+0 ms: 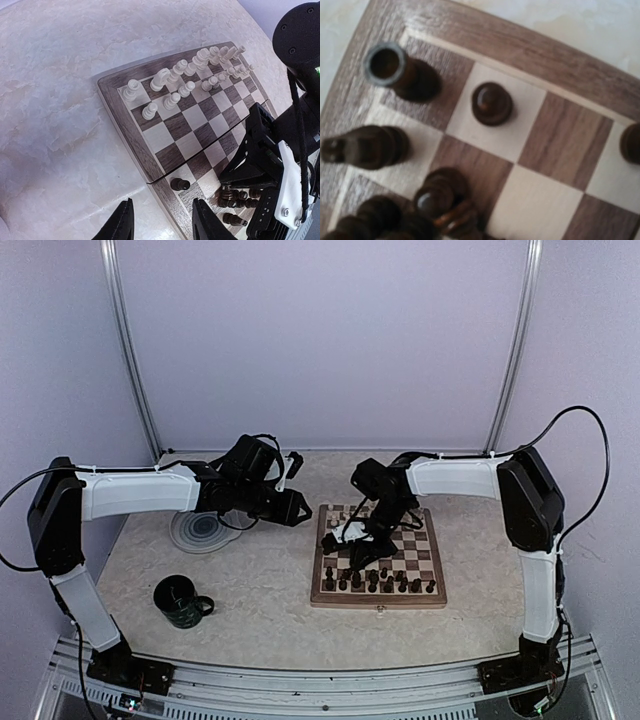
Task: Set up the chess pieces on the board
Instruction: Adjust the rook on the chessboard.
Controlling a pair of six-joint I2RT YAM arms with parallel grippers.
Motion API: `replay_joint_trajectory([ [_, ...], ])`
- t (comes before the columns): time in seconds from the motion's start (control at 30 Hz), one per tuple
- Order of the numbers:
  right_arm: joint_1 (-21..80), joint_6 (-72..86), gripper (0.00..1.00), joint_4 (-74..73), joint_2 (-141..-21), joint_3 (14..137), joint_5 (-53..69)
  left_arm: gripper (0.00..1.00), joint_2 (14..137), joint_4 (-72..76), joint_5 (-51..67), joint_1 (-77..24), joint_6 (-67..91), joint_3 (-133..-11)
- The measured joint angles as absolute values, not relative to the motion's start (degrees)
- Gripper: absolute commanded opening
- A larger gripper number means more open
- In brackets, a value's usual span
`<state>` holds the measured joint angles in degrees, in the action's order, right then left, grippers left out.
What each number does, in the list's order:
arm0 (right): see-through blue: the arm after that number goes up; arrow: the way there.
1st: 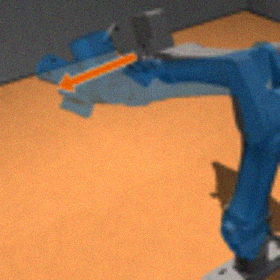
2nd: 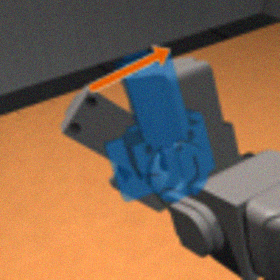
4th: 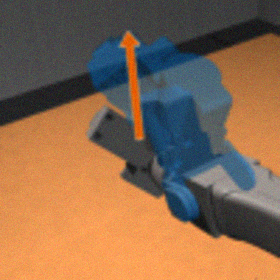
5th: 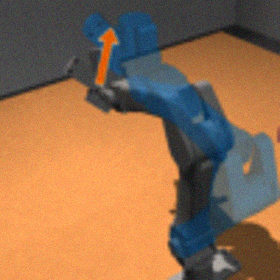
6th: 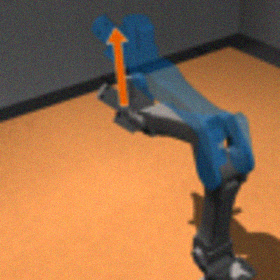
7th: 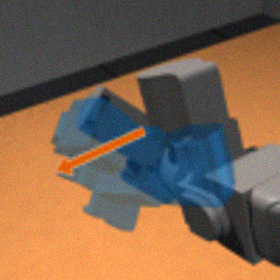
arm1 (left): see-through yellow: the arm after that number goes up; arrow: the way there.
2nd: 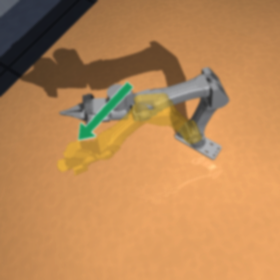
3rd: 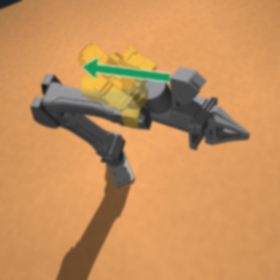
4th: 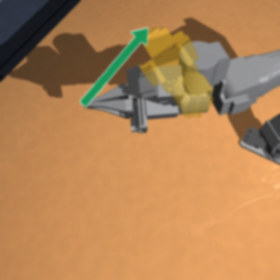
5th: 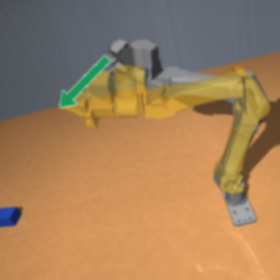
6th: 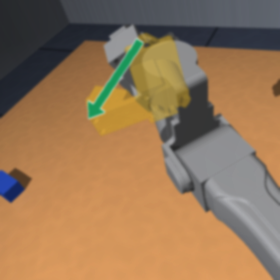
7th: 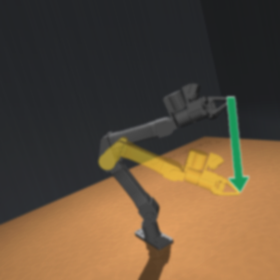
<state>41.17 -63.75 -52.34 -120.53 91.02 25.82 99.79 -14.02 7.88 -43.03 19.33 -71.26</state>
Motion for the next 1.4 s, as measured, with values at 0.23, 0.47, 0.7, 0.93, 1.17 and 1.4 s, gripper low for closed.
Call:
replay_joint_trajectory([
  [0.23,41.08,-64.07,0.11,-51.99,-119.28,89.82,23.4,0.41,99.79,-13.72,8.14,-42.78,19.33,-71.16],
  [0.47,41.06,-64.1,0.1,-51.46,-118.17,88.9,19.59,0.41,99.79,-13.67,8.34,-42.65,19.31,-70.91],
  [0.7,41.06,-63.4,0.1,-50.15,-117.54,88.92,15.4,0.41,99.79,-13.28,8.75,-42.63,19.33,-69.6],
  [0.93,40.95,-62.43,0.1,-48.29,-116.79,88.92,13.13,0.41,99.79,-11.92,10.22,-42.39,20.12,-67.22],
  [1.17,40.16,-60.58,0.09,-47.44,-115.37,88.92,15.44,0.4,99.79,-6.24,13.76,-42.39,23.0,-63.59],
  [1.4,37.21,-58.52,0.1,-46.35,-114.54,88.05,19.38,0.4,99.79,-2.37,15.51,-42.61,25.69,-61.84],
])
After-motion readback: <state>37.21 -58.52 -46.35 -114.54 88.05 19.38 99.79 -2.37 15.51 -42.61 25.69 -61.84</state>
